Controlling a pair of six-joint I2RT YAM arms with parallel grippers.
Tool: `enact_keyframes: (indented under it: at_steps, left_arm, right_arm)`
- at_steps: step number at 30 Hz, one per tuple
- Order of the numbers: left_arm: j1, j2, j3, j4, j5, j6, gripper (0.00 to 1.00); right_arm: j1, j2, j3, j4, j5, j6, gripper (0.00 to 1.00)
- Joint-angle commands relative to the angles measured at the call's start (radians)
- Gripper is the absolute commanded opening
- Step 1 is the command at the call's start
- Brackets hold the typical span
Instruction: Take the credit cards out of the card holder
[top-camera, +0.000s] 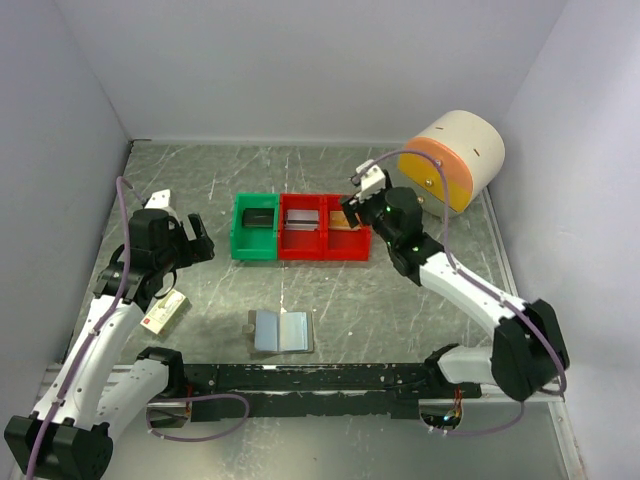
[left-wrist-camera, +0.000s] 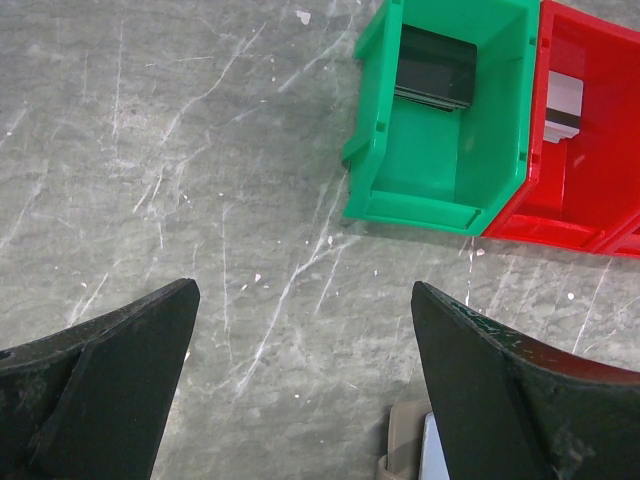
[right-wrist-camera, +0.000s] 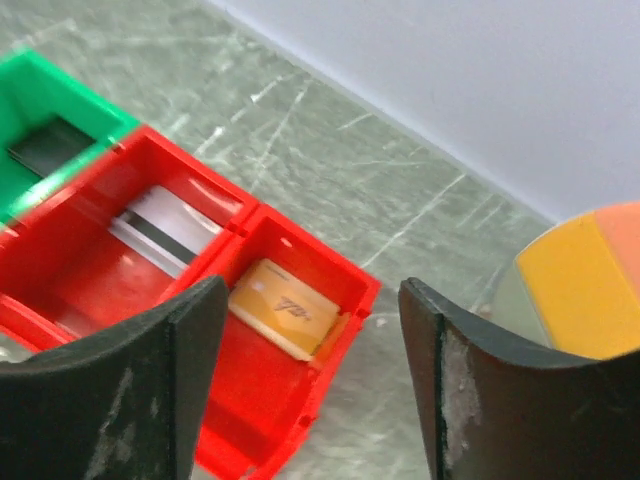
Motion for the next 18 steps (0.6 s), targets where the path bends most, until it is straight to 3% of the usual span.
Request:
enact_keyframes:
  at_steps: [1, 3, 5, 9, 14, 18]
  left_arm:
    - [0.006, -0.003, 0.0, 0.031, 0.008, 0.006, 1.0]
    - [0.006, -0.001, 0.002, 0.029, 0.008, 0.004, 1.0]
    - [0.006, 0.0, 0.002, 0.029, 0.01, 0.005, 1.0]
    - [0.006, 0.002, 0.003, 0.03, 0.017, 0.007, 1.0]
    - [0.006, -0.004, 0.002, 0.028, 0.012, 0.006, 1.0]
    - [0.006, 0.0, 0.003, 0.022, 0.021, 0.001, 0.99]
  right_arm:
    - [0.002, -0.106, -0.079, 0.065, 0.027, 0.323, 0.75]
    - [0.002, -0.136, -0.092, 0.025, 0.07, 0.467, 0.81]
    - [0.002, -0.147, -0.075, -0.079, 0.115, 0.582, 0.99]
    - [-0.001, -0.152, -0.022, -0.303, 0.126, 0.74, 1.0]
    - [-0.001, -0.216, -0.136, -0.187, -0.155, 0.818, 1.0]
    - [0.011, -0.226, -0.237, -0.026, -0.299, 0.992, 1.0]
